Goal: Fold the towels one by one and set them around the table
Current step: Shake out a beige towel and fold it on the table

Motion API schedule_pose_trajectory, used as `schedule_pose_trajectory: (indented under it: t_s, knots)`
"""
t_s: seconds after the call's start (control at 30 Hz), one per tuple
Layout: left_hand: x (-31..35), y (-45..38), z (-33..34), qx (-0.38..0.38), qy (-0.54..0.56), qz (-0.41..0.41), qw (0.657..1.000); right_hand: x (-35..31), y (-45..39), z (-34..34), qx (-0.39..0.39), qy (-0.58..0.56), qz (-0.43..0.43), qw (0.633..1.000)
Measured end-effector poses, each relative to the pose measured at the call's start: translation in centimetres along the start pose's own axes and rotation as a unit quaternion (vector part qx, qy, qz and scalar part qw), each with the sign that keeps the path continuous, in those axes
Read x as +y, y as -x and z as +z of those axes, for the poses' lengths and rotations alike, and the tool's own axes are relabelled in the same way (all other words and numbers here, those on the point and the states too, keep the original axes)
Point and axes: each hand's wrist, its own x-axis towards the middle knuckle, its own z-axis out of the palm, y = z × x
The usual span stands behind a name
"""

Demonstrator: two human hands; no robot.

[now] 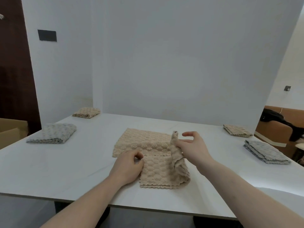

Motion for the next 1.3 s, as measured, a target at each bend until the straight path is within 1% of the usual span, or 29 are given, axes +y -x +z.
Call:
schedule_pose_trajectory:
  t_s: [0.13,0.2,0.3,0.33,0.4,0.47,0.5,0.57,0.63,0.73,0.83,0.93,1.0,1.1,1.17,1.2,1.23,1.27,1.3]
  knots:
    - [0.0,-0.2,0.0,0.008,0.015,-0.009,1.000,-0.4,0.9,2.9,-0.058,-0.016,0.001,0.998]
    - [0.0,-0.2,0.0,0.007,0.021,-0.009,1.000,0.4,1.1,3.9,-0.082,0.010,-0.014,0.997]
    - [0.0,-0.2,-0.1,0.004,0.033,-0.010,0.999,2.2,1.0,3.7,-0.058,0.151,-0.100,0.982]
    - [0.0,-0.2,-0.1,0.001,0.037,-0.010,0.999,2.6,1.0,3.4,-0.045,0.180,-0.121,0.975]
    - [0.2,-0.2,-0.2,-0.005,0.041,-0.011,0.999,3.7,1.1,2.6,-0.020,0.219,-0.143,0.965]
    - [0.4,-0.2,-0.3,-0.006,0.041,-0.004,0.999,5.1,1.2,1.9,-0.007,0.256,-0.139,0.956]
    - [0.4,-0.2,-0.2,-0.007,0.045,0.002,0.999,5.7,1.3,1.6,-0.013,0.260,-0.126,0.957]
    - [0.5,-0.1,-0.1,-0.016,0.052,0.017,0.998,6.7,1.9,1.5,-0.044,0.230,-0.099,0.967]
    - [0.6,0.0,0.0,-0.019,0.035,0.038,0.998,7.7,2.4,1.8,-0.064,0.211,-0.122,0.968]
    - [0.5,0.0,0.2,0.007,0.004,0.095,0.995,8.4,2.7,2.1,-0.077,0.209,-0.174,0.959]
    - [0.7,0.2,0.3,0.052,0.008,0.147,0.988,8.6,2.7,2.0,-0.081,0.206,-0.194,0.956]
    - [1.0,0.6,-0.1,0.103,0.060,0.137,0.983,8.5,2.8,1.8,-0.072,0.210,-0.198,0.955]
    - [1.1,0.6,-0.1,0.101,0.072,0.105,0.987,8.7,2.8,2.1,-0.094,0.252,-0.192,0.944]
    - [1.2,0.5,-0.1,0.094,0.023,0.077,0.992,9.2,2.7,2.7,-0.128,0.360,-0.185,0.905]
    - [1.2,0.6,-0.1,0.109,0.009,0.108,0.988,9.1,2.8,2.8,-0.128,0.368,-0.175,0.904]
    - [1.2,0.8,-0.1,0.101,-0.003,0.141,0.985,9.1,2.8,2.8,-0.129,0.365,-0.173,0.906]
    - [1.3,1.0,-0.1,0.075,-0.021,0.173,0.982,9.1,2.9,2.8,-0.131,0.365,-0.174,0.905]
    - [1.3,1.1,-0.1,0.035,-0.039,0.190,0.980,9.0,2.9,2.8,-0.133,0.370,-0.174,0.903]
    - [1.2,1.2,0.0,-0.009,-0.050,0.182,0.982,9.0,3.0,2.8,-0.133,0.374,-0.175,0.901]
